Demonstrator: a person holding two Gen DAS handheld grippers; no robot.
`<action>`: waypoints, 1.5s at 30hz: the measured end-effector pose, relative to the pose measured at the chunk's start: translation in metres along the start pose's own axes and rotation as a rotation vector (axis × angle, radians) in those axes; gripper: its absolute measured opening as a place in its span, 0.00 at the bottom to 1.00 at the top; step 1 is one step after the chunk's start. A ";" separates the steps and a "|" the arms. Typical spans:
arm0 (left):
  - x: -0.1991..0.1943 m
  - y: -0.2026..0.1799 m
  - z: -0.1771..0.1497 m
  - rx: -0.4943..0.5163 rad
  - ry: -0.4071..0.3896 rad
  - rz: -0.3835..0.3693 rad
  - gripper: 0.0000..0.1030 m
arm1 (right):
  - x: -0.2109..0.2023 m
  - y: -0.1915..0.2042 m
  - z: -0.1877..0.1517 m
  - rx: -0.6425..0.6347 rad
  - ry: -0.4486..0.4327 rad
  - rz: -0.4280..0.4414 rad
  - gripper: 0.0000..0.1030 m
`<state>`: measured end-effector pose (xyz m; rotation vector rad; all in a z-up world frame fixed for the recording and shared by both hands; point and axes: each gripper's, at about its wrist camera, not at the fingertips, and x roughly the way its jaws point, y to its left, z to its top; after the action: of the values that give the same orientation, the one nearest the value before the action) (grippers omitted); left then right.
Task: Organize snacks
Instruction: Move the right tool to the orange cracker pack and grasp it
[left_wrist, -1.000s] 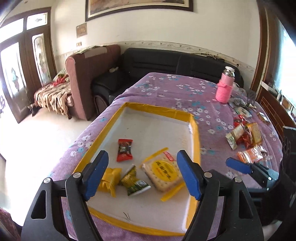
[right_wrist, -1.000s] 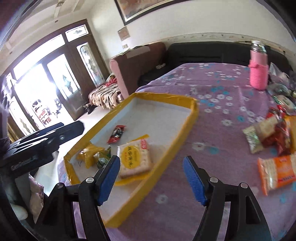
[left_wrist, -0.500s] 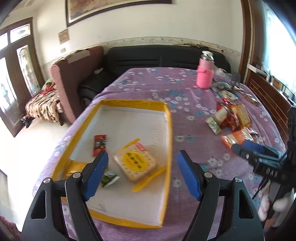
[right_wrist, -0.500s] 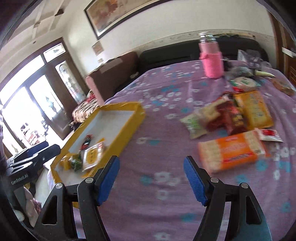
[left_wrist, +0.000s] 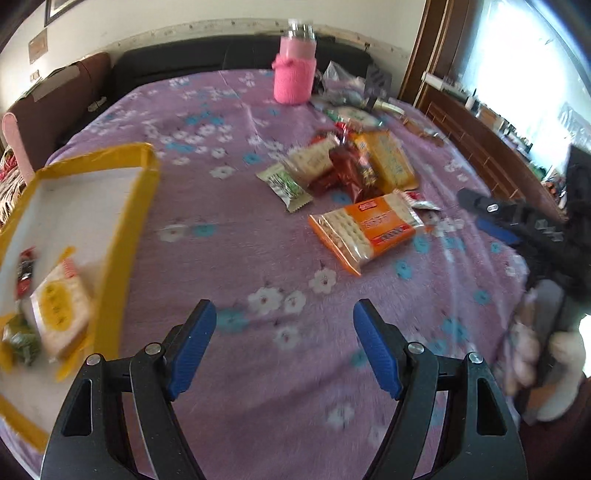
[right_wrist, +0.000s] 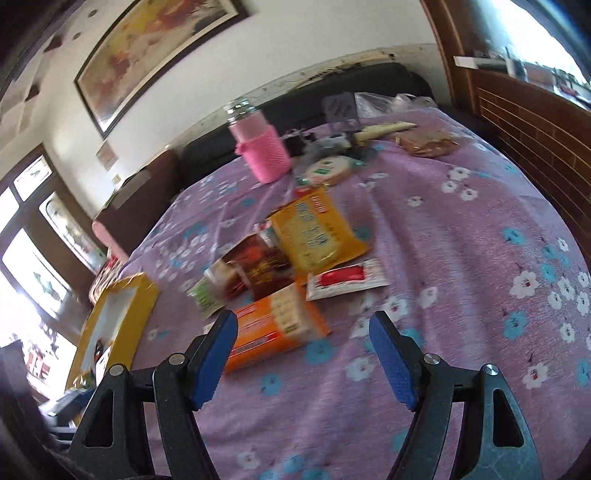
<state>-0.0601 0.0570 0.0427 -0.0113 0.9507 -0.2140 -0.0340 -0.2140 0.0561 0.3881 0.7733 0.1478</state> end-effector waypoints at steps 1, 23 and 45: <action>0.010 -0.004 0.004 0.006 0.005 0.018 0.74 | 0.002 -0.001 0.002 0.002 0.003 0.001 0.74; 0.053 0.020 0.008 -0.045 -0.015 0.163 1.00 | 0.082 0.033 -0.001 -0.083 0.356 0.126 0.74; 0.054 0.020 0.008 -0.045 -0.017 0.166 1.00 | 0.072 0.064 -0.024 -0.312 0.354 0.017 0.74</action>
<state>-0.0204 0.0663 0.0018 0.0242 0.9339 -0.0396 0.0008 -0.1287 0.0185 0.0701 1.0773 0.3546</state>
